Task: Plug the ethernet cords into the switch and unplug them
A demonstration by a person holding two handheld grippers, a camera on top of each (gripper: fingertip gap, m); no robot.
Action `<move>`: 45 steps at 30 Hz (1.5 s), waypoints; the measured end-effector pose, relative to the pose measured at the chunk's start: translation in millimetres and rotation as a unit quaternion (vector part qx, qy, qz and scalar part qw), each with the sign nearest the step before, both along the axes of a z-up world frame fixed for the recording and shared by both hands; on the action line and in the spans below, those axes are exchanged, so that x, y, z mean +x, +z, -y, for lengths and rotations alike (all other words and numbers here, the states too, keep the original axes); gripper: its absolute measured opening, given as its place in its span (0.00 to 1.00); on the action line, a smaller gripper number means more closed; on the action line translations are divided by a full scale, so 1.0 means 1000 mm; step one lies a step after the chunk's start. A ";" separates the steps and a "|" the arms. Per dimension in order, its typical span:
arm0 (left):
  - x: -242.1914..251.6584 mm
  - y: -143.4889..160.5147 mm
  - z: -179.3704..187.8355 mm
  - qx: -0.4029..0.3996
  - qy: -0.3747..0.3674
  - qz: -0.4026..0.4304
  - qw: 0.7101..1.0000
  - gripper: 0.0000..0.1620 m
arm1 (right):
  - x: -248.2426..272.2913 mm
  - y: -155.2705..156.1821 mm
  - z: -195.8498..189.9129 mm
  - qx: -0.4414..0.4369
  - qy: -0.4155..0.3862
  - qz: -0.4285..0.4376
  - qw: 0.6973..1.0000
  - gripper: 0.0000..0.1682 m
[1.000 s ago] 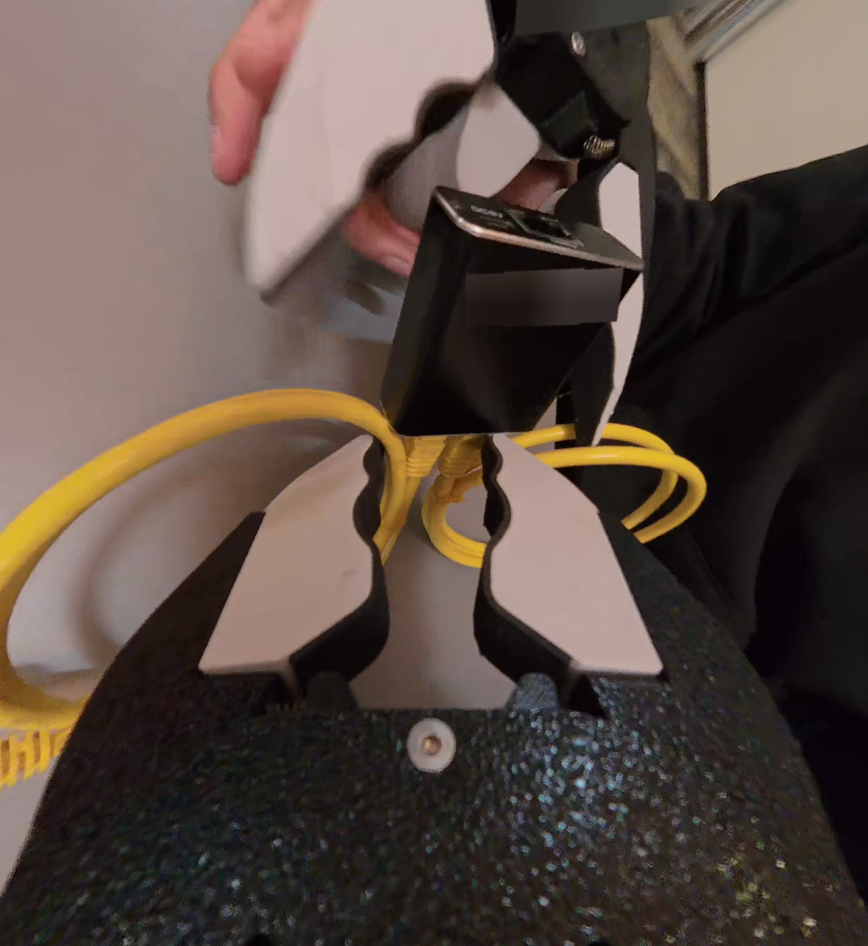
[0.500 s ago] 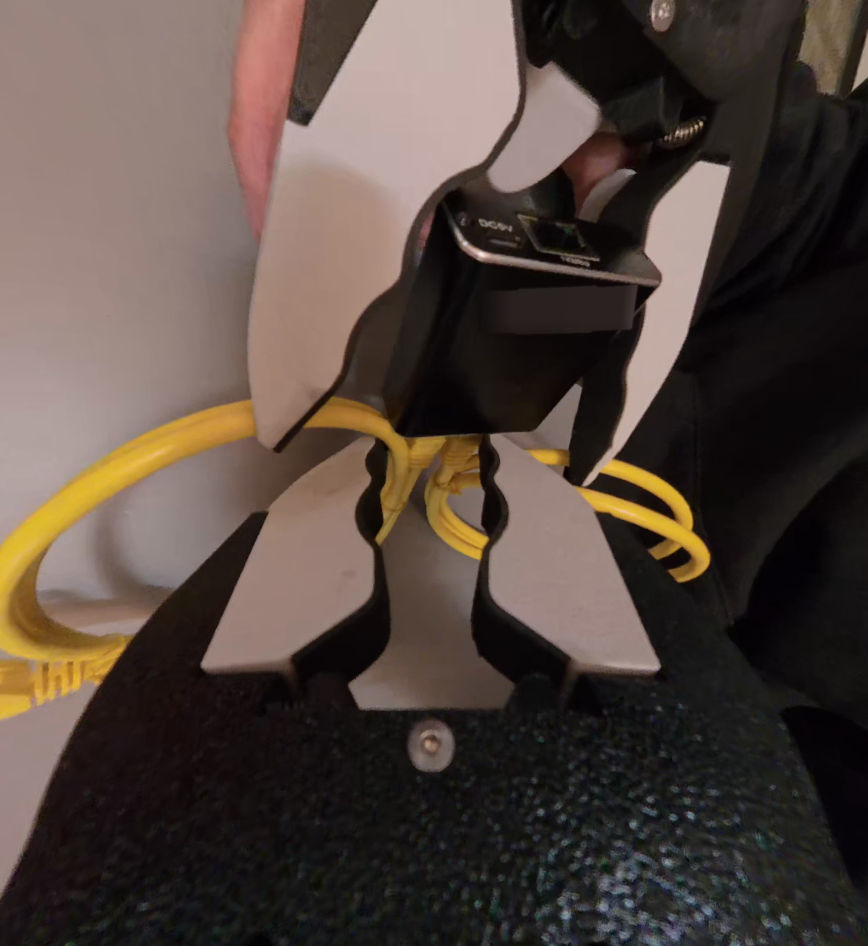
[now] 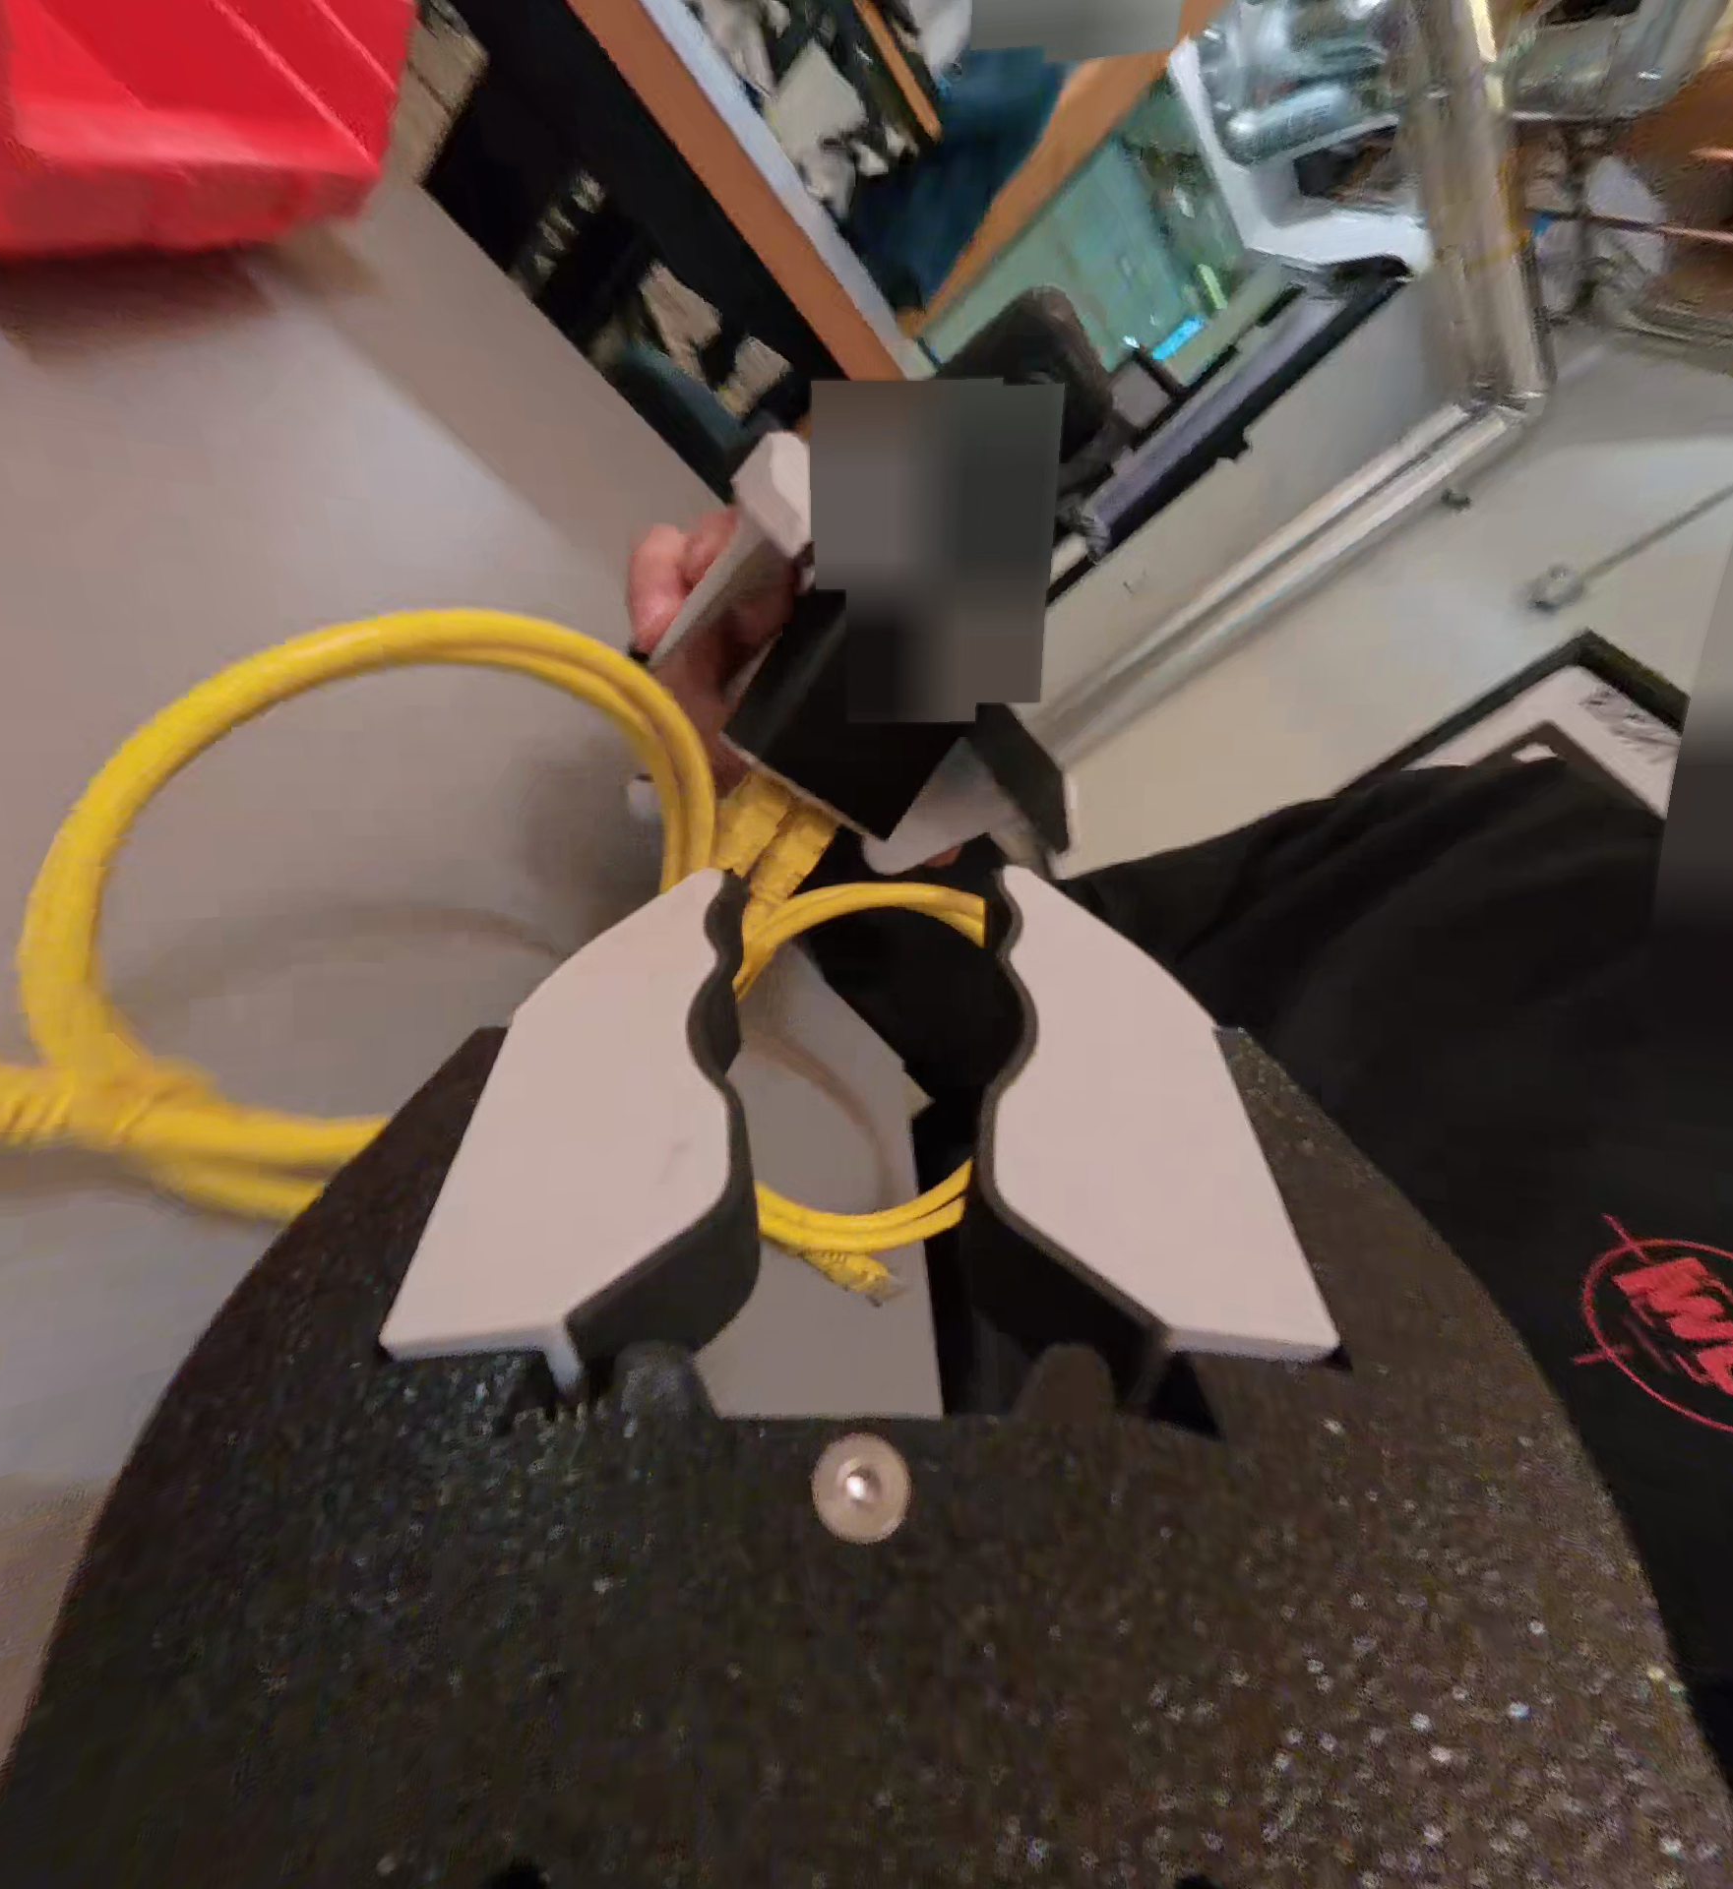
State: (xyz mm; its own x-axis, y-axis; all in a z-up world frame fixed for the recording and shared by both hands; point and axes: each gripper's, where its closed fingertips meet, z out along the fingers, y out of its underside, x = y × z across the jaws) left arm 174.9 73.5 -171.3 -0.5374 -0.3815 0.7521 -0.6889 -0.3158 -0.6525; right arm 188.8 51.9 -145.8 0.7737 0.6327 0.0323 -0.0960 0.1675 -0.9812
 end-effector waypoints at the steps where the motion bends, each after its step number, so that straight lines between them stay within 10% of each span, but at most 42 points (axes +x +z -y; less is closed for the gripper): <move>1: 0.000 -0.003 -0.004 0.015 0.021 0.003 1.000 0.27 | 0.002 0.005 0.003 0.014 0.002 -0.013 1.000 0.52; 11: 0.019 -0.041 0.042 0.017 -0.018 -0.014 1.000 0.33 | -0.013 0.011 0.005 0.026 0.033 -0.005 0.999 0.50; 21: 0.047 0.004 0.060 -0.196 -0.039 0.055 0.978 0.41 | -0.016 0.013 0.007 0.038 0.040 -0.012 0.998 0.50; 29: 0.041 0.004 0.053 -0.155 -0.023 0.069 0.985 0.34 | -0.026 0.015 0.002 0.030 0.030 0.028 0.999 0.49; 33: 0.031 0.010 0.033 -0.088 0.010 0.082 0.993 0.14 | -0.014 0.001 -0.003 -0.001 -0.016 0.077 0.997 0.48; 45: 0.020 -0.024 0.049 -0.071 -0.026 0.021 0.997 0.46 | -0.030 0.008 0.001 0.033 0.030 0.062 0.997 0.47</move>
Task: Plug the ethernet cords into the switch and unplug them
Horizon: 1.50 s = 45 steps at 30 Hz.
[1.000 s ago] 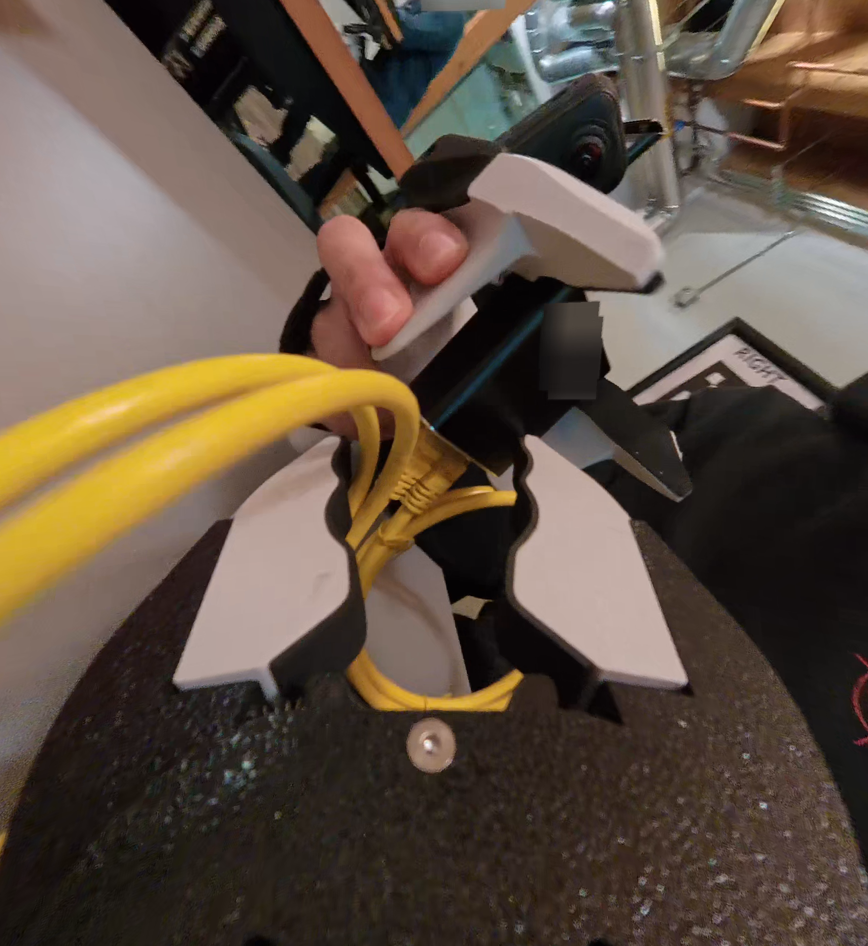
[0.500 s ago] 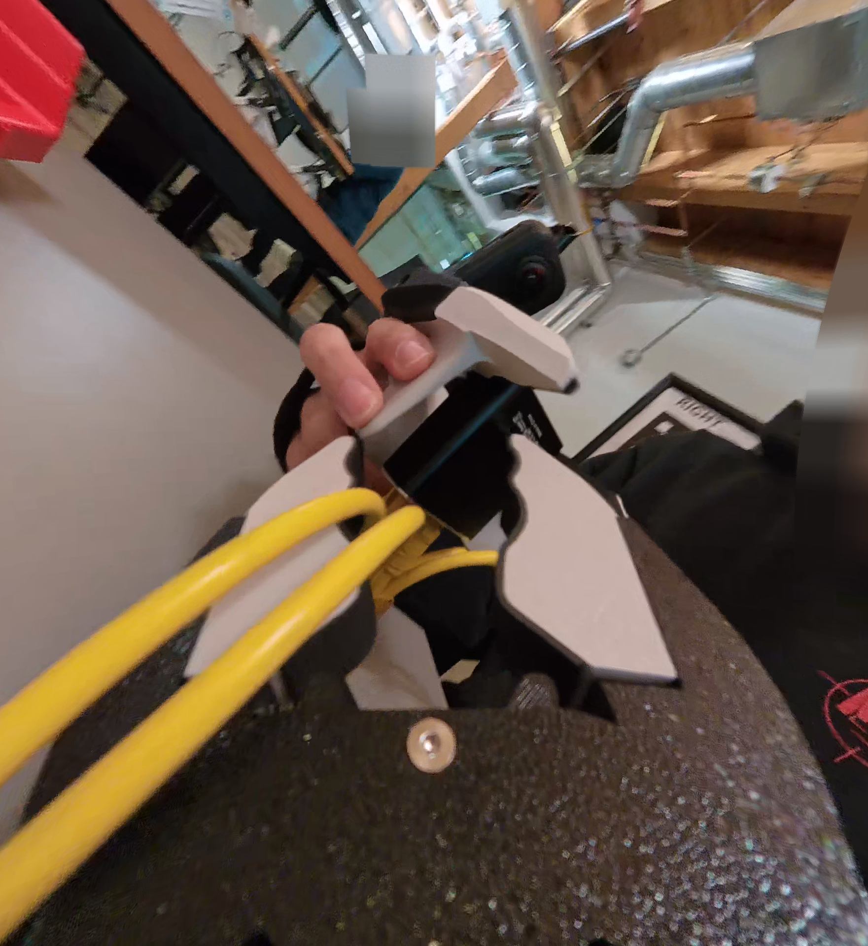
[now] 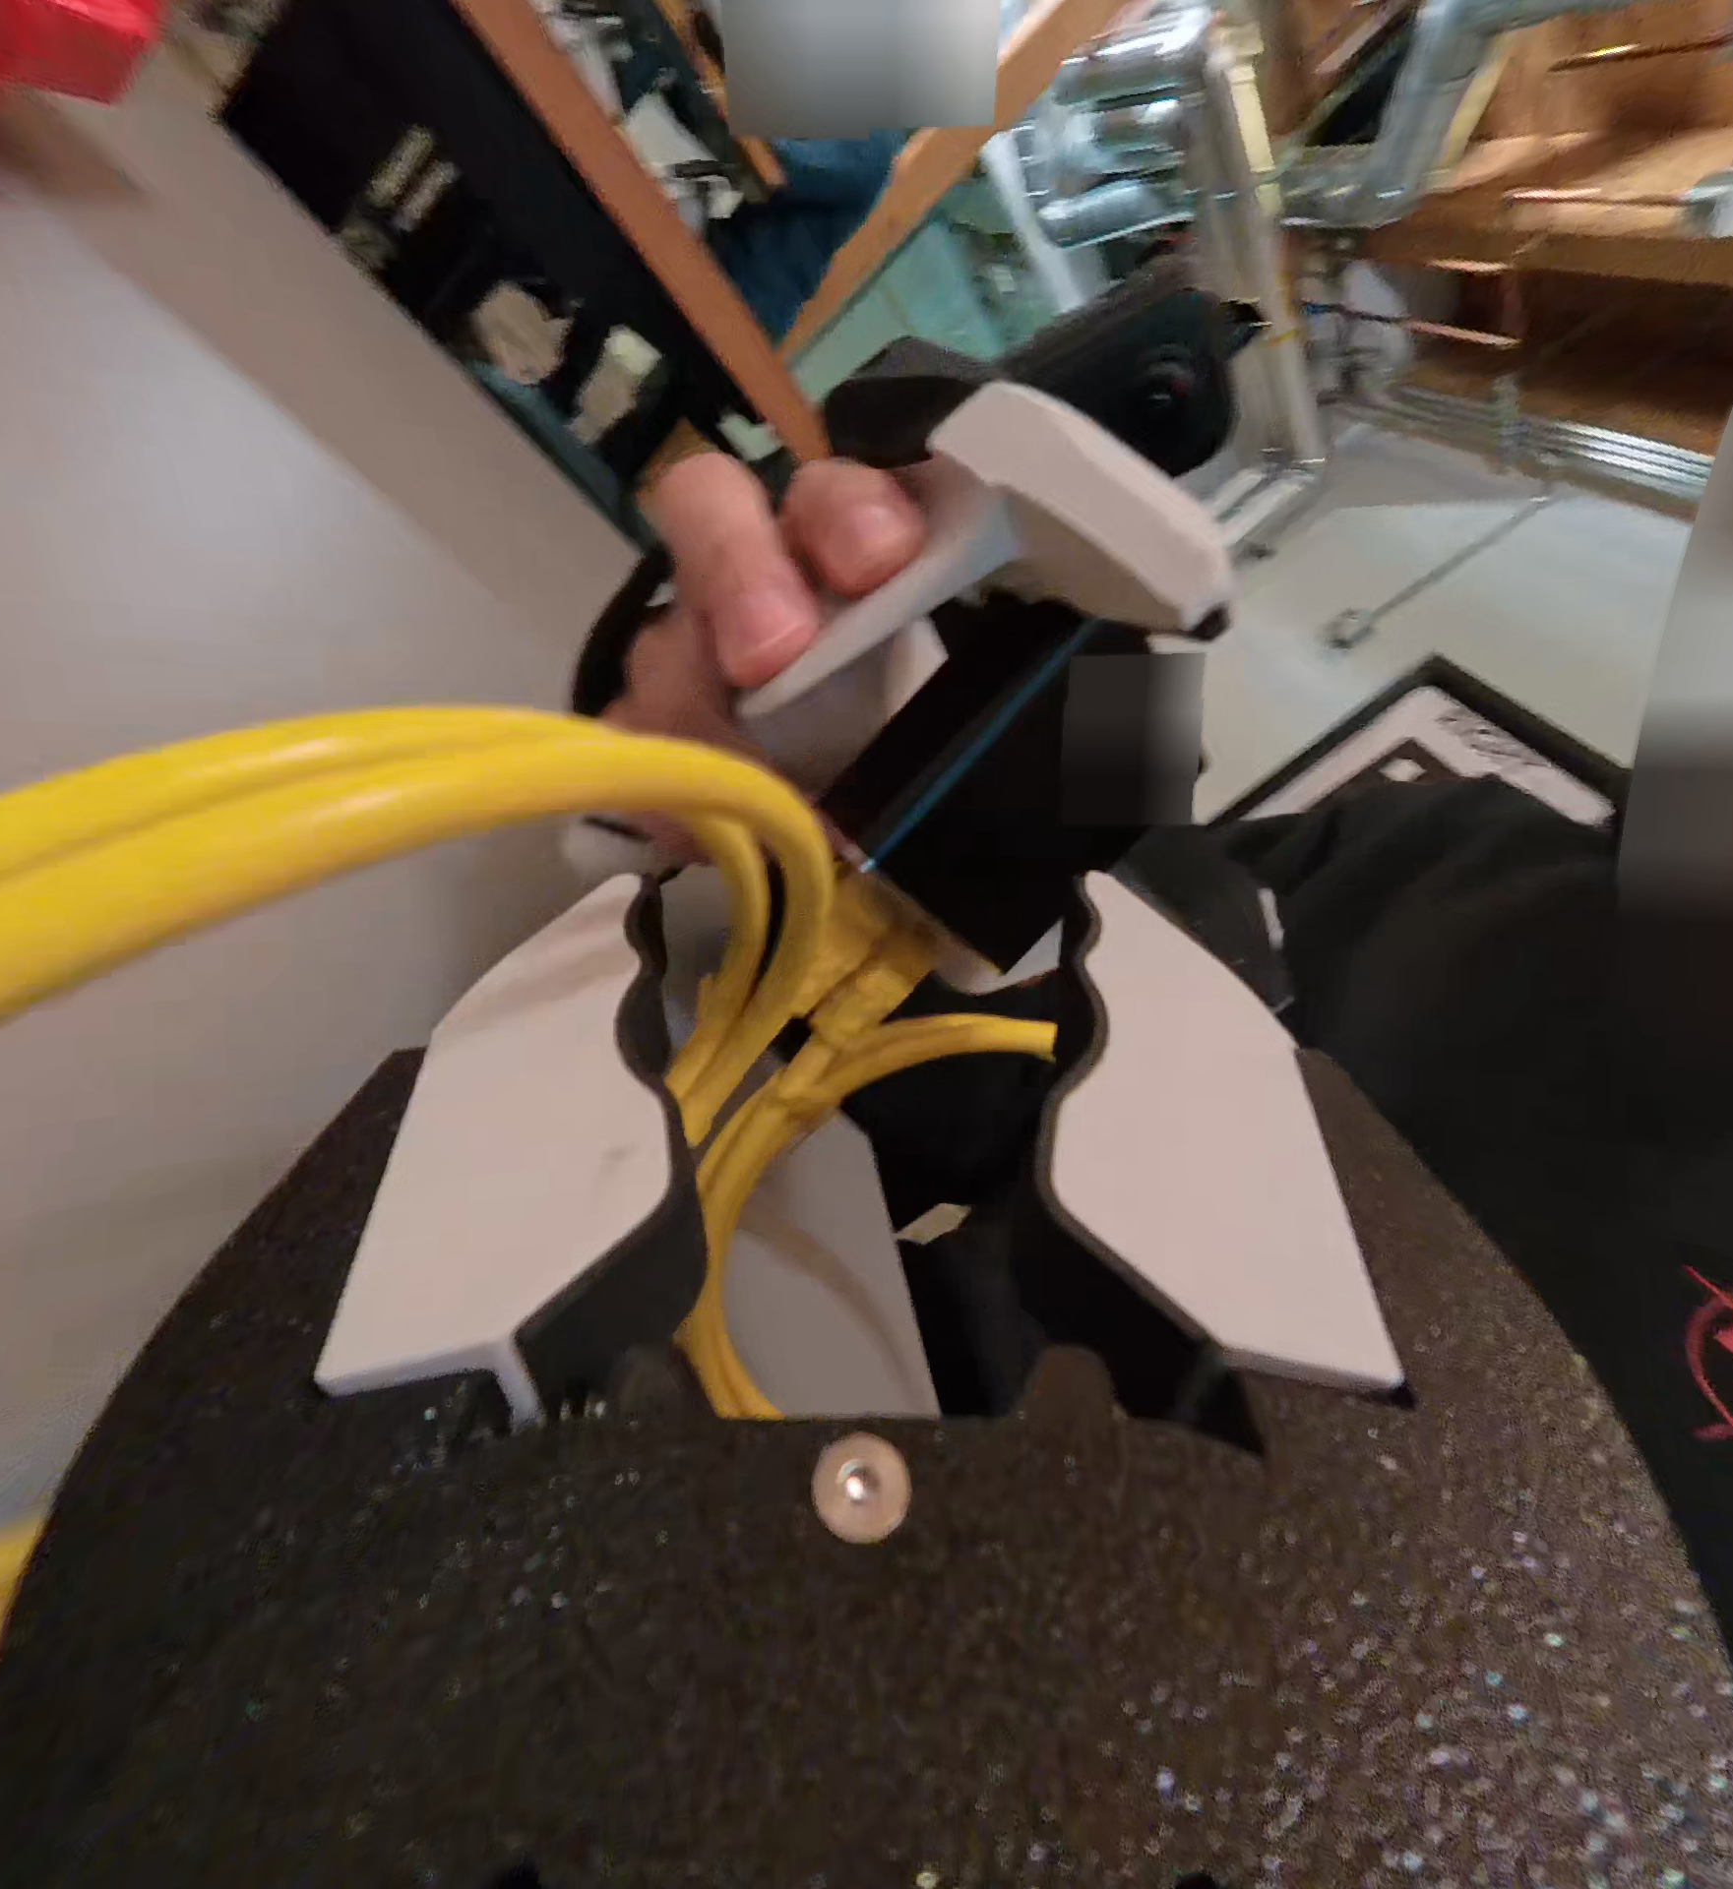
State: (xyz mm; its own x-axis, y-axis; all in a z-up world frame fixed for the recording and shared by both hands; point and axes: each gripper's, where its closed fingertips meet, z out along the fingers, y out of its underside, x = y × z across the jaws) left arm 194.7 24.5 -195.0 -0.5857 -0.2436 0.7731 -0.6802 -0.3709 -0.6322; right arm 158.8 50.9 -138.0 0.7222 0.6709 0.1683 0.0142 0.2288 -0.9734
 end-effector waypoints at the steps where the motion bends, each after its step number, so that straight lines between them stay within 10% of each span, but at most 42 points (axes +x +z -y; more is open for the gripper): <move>1: -0.001 0.006 0.005 -0.022 -0.016 0.015 1.000 0.45 | -0.001 -0.002 -0.001 -0.004 0.000 0.001 1.000 0.47; 13: 0.014 0.039 0.012 -0.169 -0.027 0.082 0.982 0.46 | 0.012 0.005 -0.001 0.008 -0.010 -0.049 0.999 0.46; 21: 0.002 0.058 -0.030 -0.100 0.041 0.129 0.986 0.22 | 0.030 -0.025 -0.010 -0.086 -0.056 -0.032 0.994 0.46; 33: -0.009 -0.043 -0.044 0.198 0.020 -0.026 0.980 0.40 | 0.019 -0.045 0.006 -0.092 -0.089 -0.006 0.992 0.46; 45: -0.005 -0.019 0.015 0.061 -0.128 -0.024 0.990 0.41 | -0.001 -0.039 0.011 -0.056 -0.043 0.004 0.998 0.46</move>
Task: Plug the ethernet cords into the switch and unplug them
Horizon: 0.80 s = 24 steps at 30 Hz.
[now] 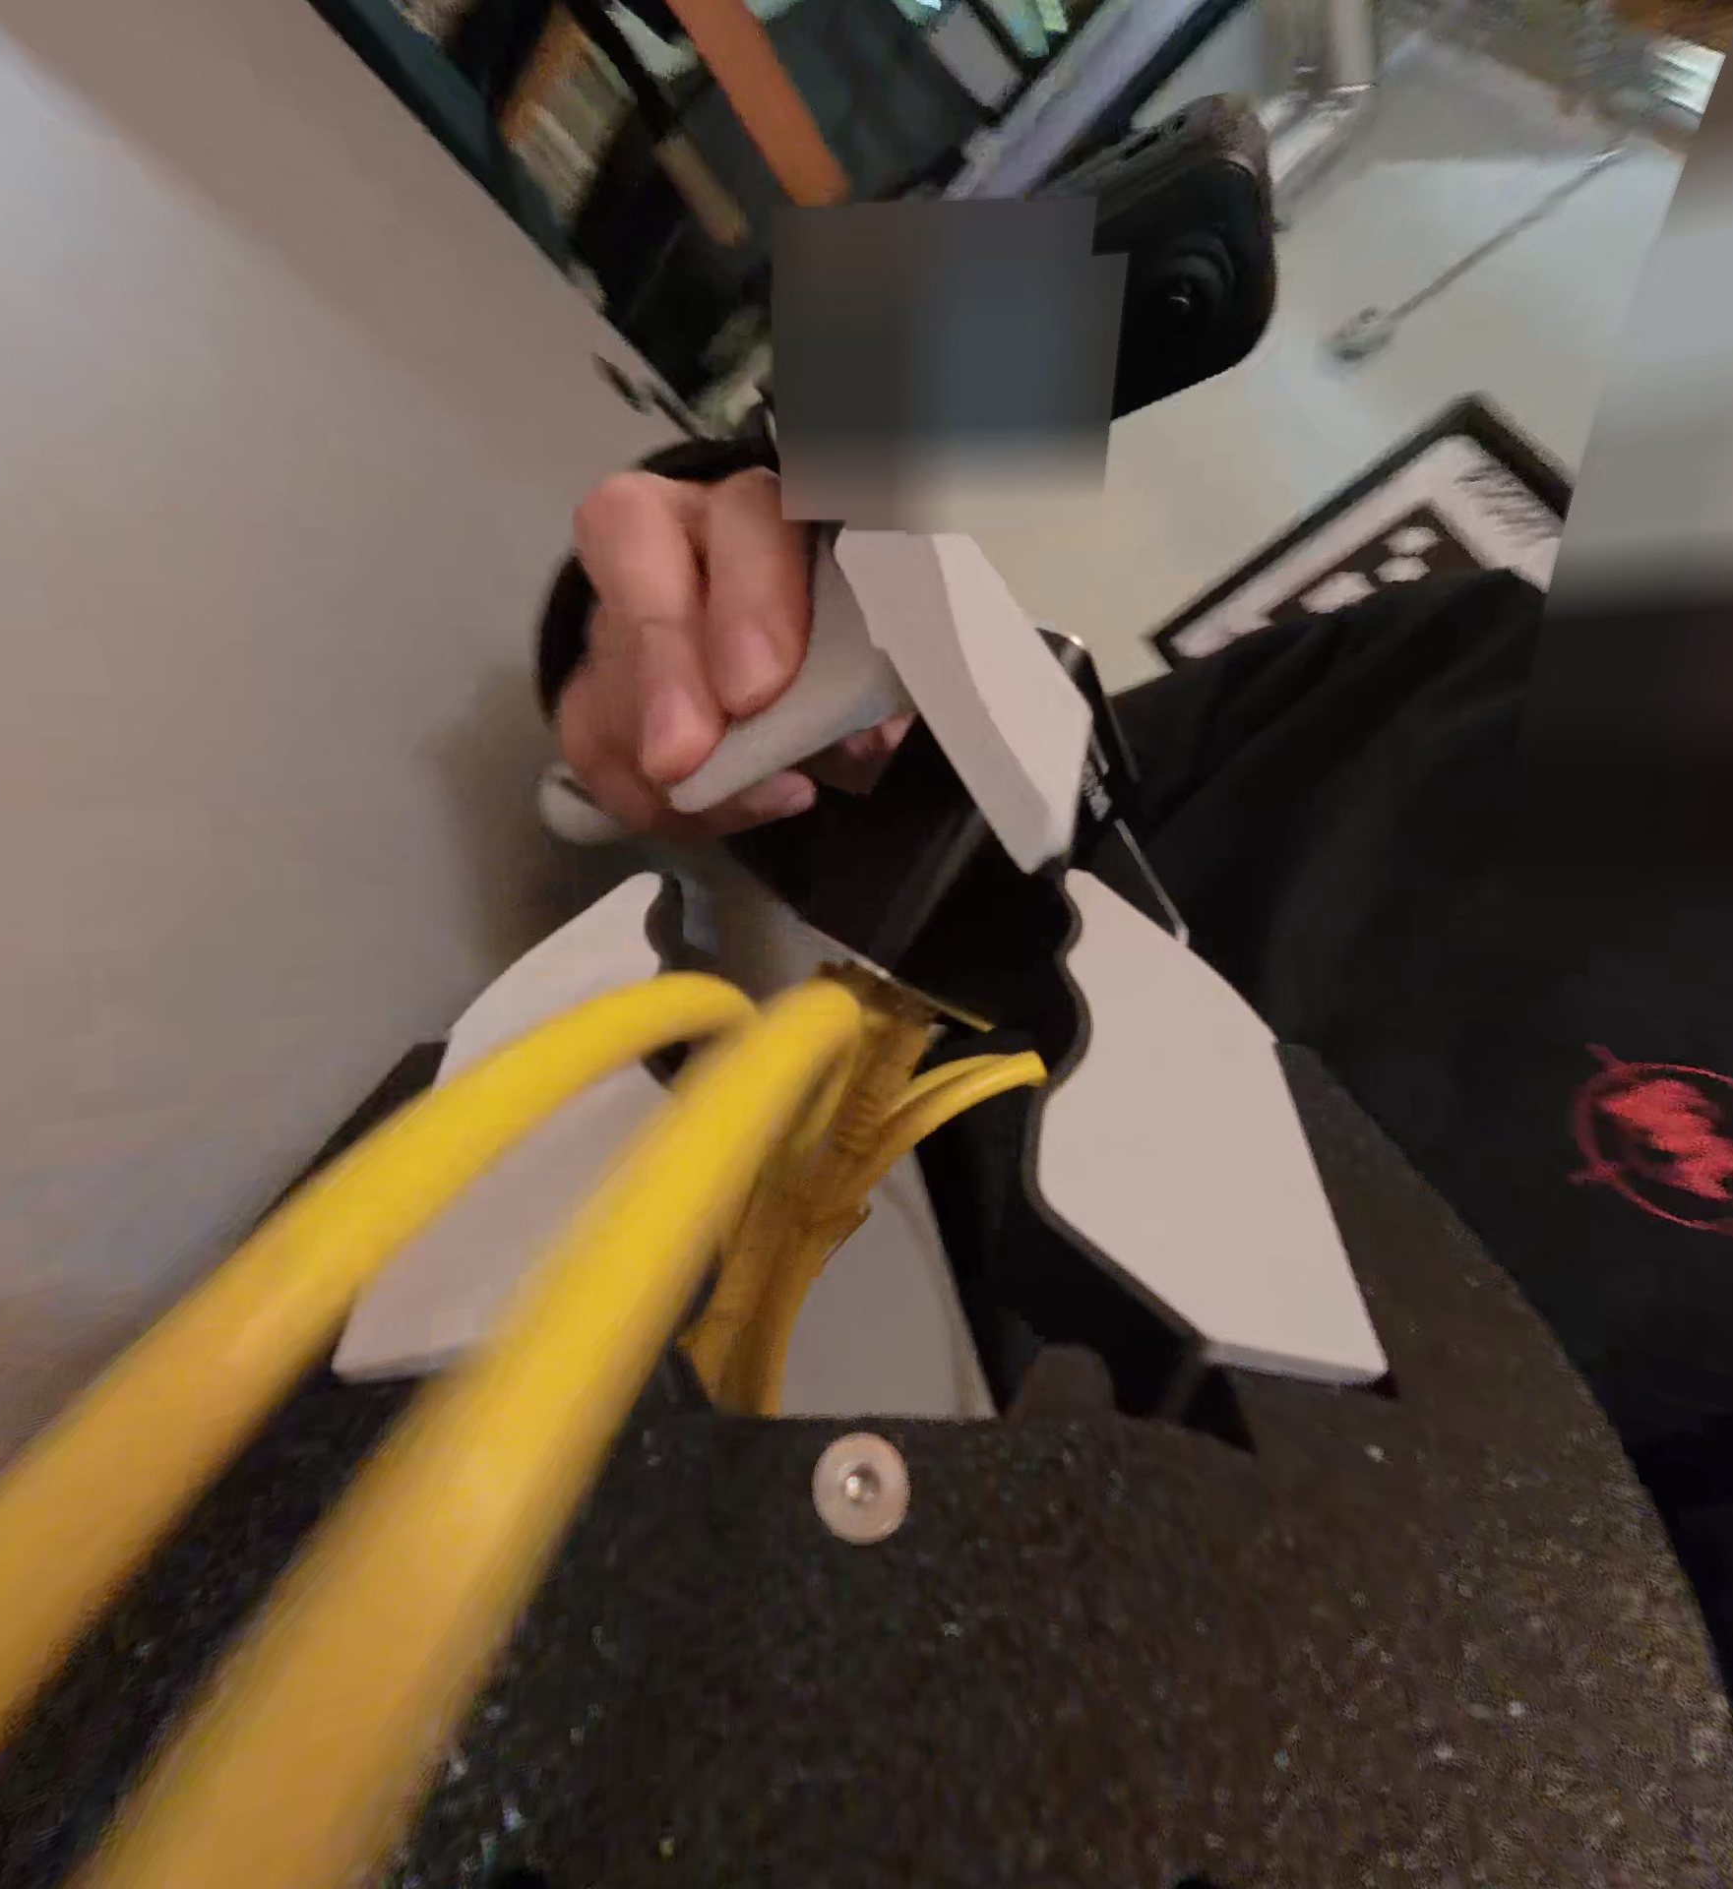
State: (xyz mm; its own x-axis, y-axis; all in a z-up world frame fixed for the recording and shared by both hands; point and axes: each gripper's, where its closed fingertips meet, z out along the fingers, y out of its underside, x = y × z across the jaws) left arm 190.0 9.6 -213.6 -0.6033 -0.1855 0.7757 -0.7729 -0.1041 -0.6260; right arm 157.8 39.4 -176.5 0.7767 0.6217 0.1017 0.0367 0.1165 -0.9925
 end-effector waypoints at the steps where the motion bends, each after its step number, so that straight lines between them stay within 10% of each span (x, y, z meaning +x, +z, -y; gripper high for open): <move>1: -0.005 0.003 0.006 -0.030 -0.029 -0.015 0.999 0.40 | -0.002 0.000 -0.002 -0.001 -0.001 0.007 1.000 0.46; 7: -0.007 0.015 0.014 -0.087 -0.056 -0.013 0.995 0.27 | 0.002 0.001 0.000 0.009 -0.008 0.008 1.000 0.46; 24: -0.028 0.020 -0.014 0.107 -0.049 -0.208 0.971 0.18 | -0.008 -0.011 -0.015 0.031 -0.044 0.055 0.997 0.45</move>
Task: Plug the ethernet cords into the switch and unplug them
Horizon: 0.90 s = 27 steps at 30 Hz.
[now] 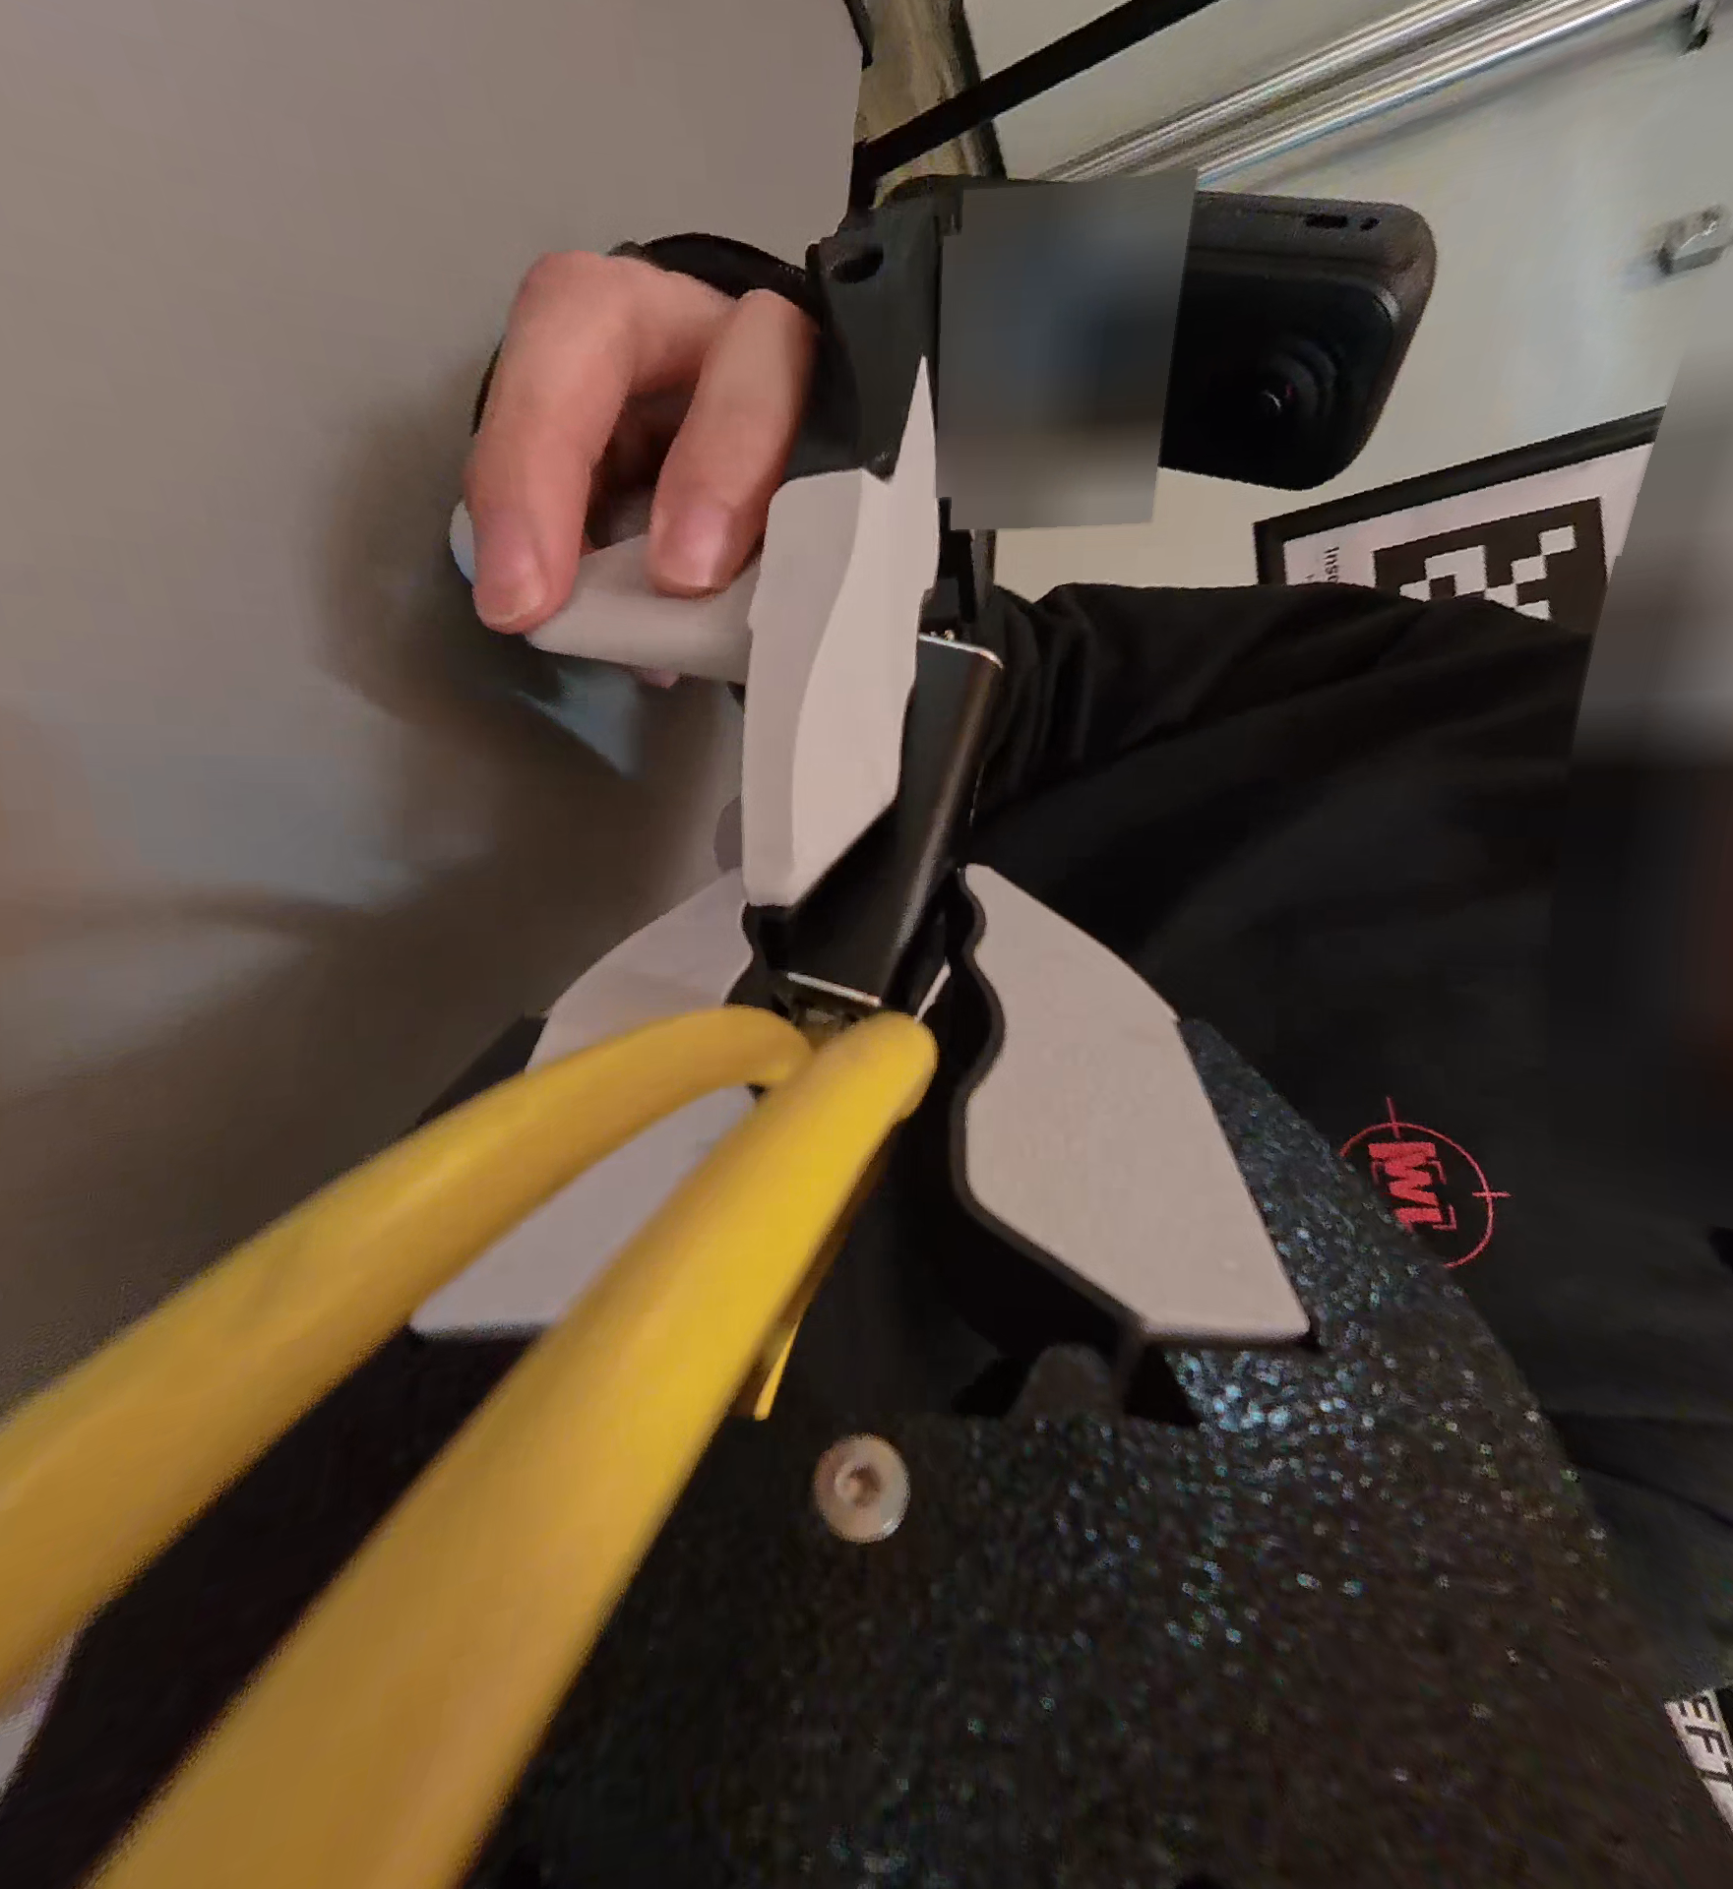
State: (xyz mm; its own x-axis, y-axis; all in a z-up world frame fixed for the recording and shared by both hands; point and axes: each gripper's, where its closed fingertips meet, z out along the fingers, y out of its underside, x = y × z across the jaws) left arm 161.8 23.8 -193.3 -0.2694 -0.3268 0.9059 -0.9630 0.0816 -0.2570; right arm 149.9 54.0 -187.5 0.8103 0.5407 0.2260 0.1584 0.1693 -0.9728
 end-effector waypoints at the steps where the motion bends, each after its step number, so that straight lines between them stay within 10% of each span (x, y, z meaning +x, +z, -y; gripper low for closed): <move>1: -0.001 0.000 -0.001 0.007 -0.001 -0.002 1.000 0.18 | 0.000 -0.001 -0.001 0.000 -0.001 0.006 1.000 0.45; 27: -0.007 -0.007 -0.011 0.062 -0.009 -0.066 0.996 0.17 | 0.003 0.004 0.009 0.023 0.022 0.005 0.999 0.38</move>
